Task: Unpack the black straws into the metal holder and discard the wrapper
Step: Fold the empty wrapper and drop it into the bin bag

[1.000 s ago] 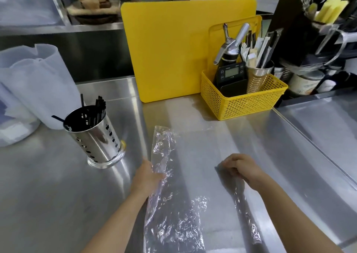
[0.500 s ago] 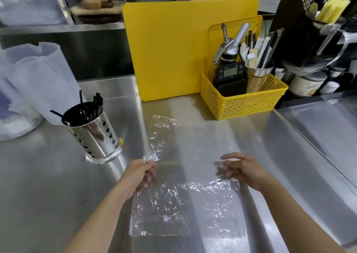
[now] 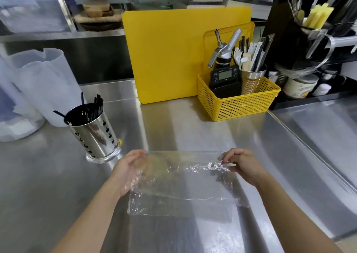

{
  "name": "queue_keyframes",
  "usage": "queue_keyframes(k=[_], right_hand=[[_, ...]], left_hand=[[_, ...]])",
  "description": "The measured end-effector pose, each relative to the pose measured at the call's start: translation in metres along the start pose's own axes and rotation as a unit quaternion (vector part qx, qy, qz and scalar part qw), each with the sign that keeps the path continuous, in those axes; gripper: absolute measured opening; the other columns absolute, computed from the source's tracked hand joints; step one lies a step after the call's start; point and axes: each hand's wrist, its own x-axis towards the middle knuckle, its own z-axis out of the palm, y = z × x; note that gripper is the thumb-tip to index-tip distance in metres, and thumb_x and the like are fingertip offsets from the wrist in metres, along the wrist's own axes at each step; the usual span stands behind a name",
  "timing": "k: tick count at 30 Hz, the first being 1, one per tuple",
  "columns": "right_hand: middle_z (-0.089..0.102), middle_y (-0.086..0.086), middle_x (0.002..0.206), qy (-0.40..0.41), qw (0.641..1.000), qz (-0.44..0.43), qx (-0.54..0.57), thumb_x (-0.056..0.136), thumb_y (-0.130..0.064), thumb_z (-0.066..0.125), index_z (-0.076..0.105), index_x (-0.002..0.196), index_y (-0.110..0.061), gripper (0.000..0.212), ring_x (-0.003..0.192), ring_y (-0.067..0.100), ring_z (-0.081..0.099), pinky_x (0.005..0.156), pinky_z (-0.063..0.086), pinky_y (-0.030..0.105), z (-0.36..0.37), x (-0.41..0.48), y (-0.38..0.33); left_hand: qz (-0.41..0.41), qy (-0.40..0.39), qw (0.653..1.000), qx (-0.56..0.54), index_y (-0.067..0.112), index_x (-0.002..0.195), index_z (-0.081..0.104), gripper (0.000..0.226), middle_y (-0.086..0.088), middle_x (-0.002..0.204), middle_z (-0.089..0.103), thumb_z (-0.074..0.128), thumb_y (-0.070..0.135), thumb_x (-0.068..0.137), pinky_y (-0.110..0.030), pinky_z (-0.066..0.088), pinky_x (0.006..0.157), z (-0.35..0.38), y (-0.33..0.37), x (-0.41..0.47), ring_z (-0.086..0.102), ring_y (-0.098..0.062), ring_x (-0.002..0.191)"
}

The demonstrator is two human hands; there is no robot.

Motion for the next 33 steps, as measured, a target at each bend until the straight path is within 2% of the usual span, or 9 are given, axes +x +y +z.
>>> queue_keyframes(k=[2, 6, 8, 11, 16, 19, 23, 28, 33], right_hand=[[0.067, 0.011, 0.073, 0.007, 0.999, -0.008, -0.042, 0.071, 0.021, 0.042, 0.061, 0.048, -0.003, 0.038, 0.06, 0.015, 0.062, 0.048, 0.039, 0.023, 0.001, 0.0, 0.0], [0.067, 0.007, 0.087, 0.018, 0.988, -0.051, -0.142, 0.067, 0.019, 0.04, 0.067, 0.047, -0.014, 0.047, 0.084, 0.016, 0.06, 0.063, 0.044, 0.017, 0.004, 0.0, -0.001], [0.062, 0.003, 0.095, 0.032, 0.969, -0.095, -0.225, 0.06, 0.007, 0.044, 0.069, 0.056, -0.013, 0.032, 0.096, 0.014, 0.056, 0.074, 0.041, 0.02, 0.009, 0.0, -0.006], [0.061, 0.008, 0.101, 0.071, 0.959, -0.151, -0.228, 0.071, 0.015, 0.052, 0.066, 0.076, -0.01, 0.029, 0.099, 0.022, 0.057, 0.073, 0.043, 0.016, 0.015, 0.002, -0.017], [0.064, 0.001, 0.111, -0.195, 0.952, -0.056, -0.227, 0.073, -0.012, 0.07, 0.056, 0.116, -0.018, 0.046, 0.105, 0.014, 0.06, 0.084, 0.048, 0.019, 0.042, -0.003, -0.045], [0.068, 0.0, 0.088, -0.274, 0.94, -0.01, -0.204, 0.067, -0.007, 0.067, 0.056, 0.104, -0.012, 0.038, 0.086, 0.017, 0.063, 0.074, 0.048, 0.021, 0.061, -0.001, -0.044], [0.067, 0.002, 0.064, -0.274, 0.945, -0.02, -0.176, 0.062, 0.003, 0.059, 0.055, 0.074, -0.009, 0.017, 0.062, 0.019, 0.058, 0.063, 0.047, 0.028, 0.072, -0.001, -0.033], [0.063, 0.007, 0.061, -0.218, 0.976, -0.011, -0.018, 0.062, 0.01, 0.059, 0.058, 0.063, -0.015, 0.025, 0.055, 0.021, 0.055, 0.055, 0.043, 0.028, 0.07, 0.0, -0.028], [0.061, 0.01, 0.065, -0.177, 0.98, -0.017, 0.085, 0.07, 0.009, 0.062, 0.054, 0.069, -0.009, 0.02, 0.062, 0.027, 0.061, 0.056, 0.051, 0.033, 0.078, 0.001, -0.021]], left_hand=[[-0.046, -0.021, 0.998, -0.022, 0.017, 0.101, 0.059, 0.022, -0.01, 0.084, 0.064, 0.052, 0.034, 0.089, -0.039, 0.049, 0.07, -0.004, 0.002, -0.002, 0.06, -0.027, 0.072], [-0.026, 0.012, 0.994, 0.108, 0.007, 0.124, 0.045, 0.058, -0.015, 0.096, 0.068, 0.069, -0.005, 0.073, -0.048, 0.053, 0.087, -0.003, 0.002, -0.008, 0.066, -0.026, 0.074], [0.005, 0.036, 0.985, 0.171, 0.005, 0.125, 0.046, 0.062, -0.013, 0.1, 0.069, 0.07, -0.009, 0.07, -0.052, 0.045, 0.097, -0.002, 0.005, -0.013, 0.067, -0.029, 0.083], [0.057, 0.014, 0.968, 0.243, 0.008, 0.132, 0.043, 0.065, -0.003, 0.1, 0.068, 0.068, -0.005, 0.074, -0.045, 0.047, 0.096, 0.004, 0.017, -0.019, 0.064, -0.024, 0.095], [0.119, -0.106, 0.95, 0.27, 0.01, 0.136, 0.033, 0.068, 0.008, 0.1, 0.059, 0.064, -0.007, 0.078, -0.015, 0.047, 0.067, 0.02, 0.042, -0.031, 0.062, -0.002, 0.082], [0.148, -0.148, 0.938, 0.275, 0.013, 0.118, 0.046, 0.047, 0.002, 0.089, 0.066, 0.063, -0.006, 0.078, -0.012, 0.049, 0.057, 0.021, 0.054, -0.034, 0.064, -0.001, 0.066], [0.195, -0.117, 0.958, 0.175, 0.018, 0.104, 0.061, 0.026, 0.0, 0.086, 0.071, 0.067, 0.023, 0.079, -0.017, 0.047, 0.061, 0.002, 0.068, -0.029, 0.061, -0.013, 0.075], [0.056, -0.108, 0.981, -0.154, 0.01, 0.108, 0.059, 0.054, -0.01, 0.095, 0.07, 0.053, 0.053, 0.075, -0.038, 0.049, 0.077, -0.039, 0.046, -0.015, 0.068, -0.022, 0.081], [-0.059, -0.165, 0.98, -0.095, 0.007, 0.111, 0.058, 0.064, -0.016, 0.103, 0.065, 0.066, 0.051, 0.065, -0.049, 0.041, 0.092, -0.023, -0.003, -0.029, 0.056, -0.032, 0.101]])
